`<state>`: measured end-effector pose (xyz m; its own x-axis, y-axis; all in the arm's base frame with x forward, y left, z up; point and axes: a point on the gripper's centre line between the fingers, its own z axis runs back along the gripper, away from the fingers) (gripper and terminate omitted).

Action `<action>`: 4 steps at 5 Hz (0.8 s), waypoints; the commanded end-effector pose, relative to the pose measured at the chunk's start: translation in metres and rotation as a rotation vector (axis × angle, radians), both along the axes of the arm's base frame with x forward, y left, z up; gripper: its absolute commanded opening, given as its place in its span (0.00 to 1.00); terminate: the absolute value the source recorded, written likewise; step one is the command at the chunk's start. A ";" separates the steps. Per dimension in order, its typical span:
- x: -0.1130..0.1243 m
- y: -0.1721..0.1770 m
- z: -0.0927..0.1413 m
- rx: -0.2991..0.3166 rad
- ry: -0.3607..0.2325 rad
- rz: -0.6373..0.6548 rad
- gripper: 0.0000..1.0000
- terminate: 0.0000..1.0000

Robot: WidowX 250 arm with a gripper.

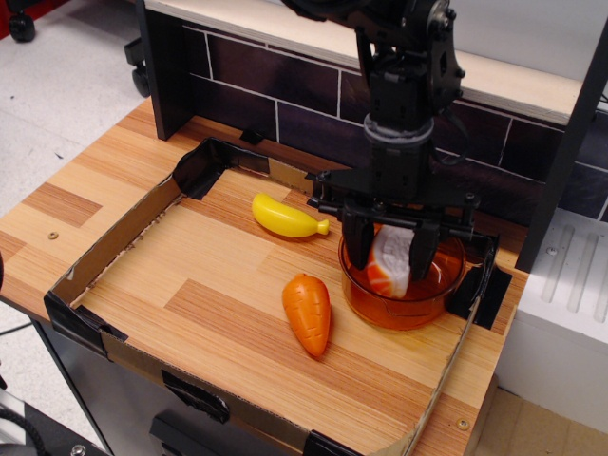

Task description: Put sushi in pot

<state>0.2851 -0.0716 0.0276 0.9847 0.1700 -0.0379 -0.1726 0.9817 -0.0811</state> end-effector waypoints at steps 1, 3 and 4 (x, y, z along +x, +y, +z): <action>0.006 0.006 -0.001 0.031 -0.050 0.005 1.00 0.00; 0.006 0.010 0.032 -0.010 -0.085 0.022 1.00 0.00; 0.003 0.015 0.068 -0.076 -0.119 0.046 1.00 0.00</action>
